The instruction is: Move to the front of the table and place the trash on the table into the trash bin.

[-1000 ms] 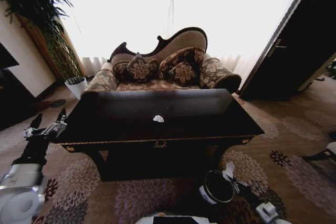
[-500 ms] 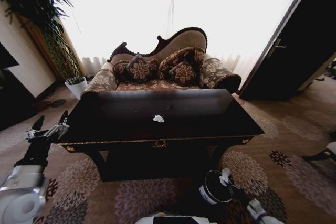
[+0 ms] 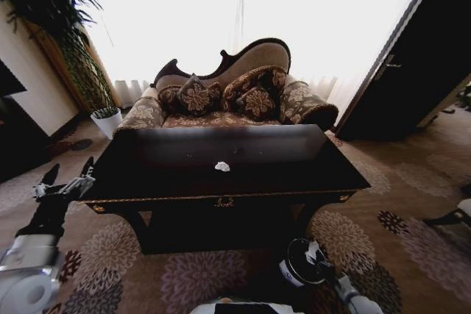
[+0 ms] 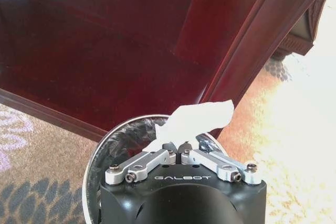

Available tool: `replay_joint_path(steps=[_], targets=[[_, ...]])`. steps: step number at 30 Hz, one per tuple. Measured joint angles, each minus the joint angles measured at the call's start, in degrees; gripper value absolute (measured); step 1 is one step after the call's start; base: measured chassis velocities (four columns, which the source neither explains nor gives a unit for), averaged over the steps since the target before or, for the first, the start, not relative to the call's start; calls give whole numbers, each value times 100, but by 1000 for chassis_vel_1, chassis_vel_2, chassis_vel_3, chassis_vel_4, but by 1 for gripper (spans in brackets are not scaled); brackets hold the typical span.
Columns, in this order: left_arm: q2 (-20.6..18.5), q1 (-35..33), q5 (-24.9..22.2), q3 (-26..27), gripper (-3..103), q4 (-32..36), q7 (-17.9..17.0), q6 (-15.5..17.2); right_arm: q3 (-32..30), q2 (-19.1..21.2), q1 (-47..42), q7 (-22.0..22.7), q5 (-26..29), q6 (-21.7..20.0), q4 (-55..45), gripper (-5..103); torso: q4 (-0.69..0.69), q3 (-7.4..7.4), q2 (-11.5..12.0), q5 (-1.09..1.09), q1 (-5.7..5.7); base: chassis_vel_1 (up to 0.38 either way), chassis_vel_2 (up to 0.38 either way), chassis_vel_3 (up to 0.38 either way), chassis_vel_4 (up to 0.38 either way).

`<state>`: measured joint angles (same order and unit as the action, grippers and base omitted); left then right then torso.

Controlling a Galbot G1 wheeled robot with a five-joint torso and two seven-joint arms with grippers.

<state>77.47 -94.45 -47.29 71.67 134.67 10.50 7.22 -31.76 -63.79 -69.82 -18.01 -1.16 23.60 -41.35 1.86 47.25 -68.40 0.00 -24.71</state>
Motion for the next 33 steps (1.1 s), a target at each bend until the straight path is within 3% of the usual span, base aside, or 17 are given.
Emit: replay_joint_path(steps=[7,10,19,25,28,31,33], targets=[[1,-96,31,66,100,40,2,-10,67,-178,392,44,-5,-196,488,0,-1,0,0,0,0,0,0,0,0],[1,-147,31,94,100,84,3,-12,66,-249,459,263,-126,-423,588,0,0,0,0,1,0,0,0,0,0],[66,-155,99,18,100,112,6,-26,27,-166,416,441,-52,-642,561,-3,0,0,0,-1,0,0,0,0,0],[38,-154,106,-4,100,118,9,-33,2,-217,273,479,-1,-702,411,21,0,0,0,0,0,0,0,0,0],[15,-156,94,9,100,121,10,-34,-2,-245,242,487,-2,-710,394,27,0,0,0,0,0,0,0,0,0],[-22,-165,74,25,100,128,10,-36,-27,-292,170,498,-14,-717,337,43,0,0,0,1,0,0,0,0,0],[-25,-166,73,25,100,130,10,-36,-33,-295,154,499,-14,-717,321,43,0,0,0,0,0,0,0,0,0]])
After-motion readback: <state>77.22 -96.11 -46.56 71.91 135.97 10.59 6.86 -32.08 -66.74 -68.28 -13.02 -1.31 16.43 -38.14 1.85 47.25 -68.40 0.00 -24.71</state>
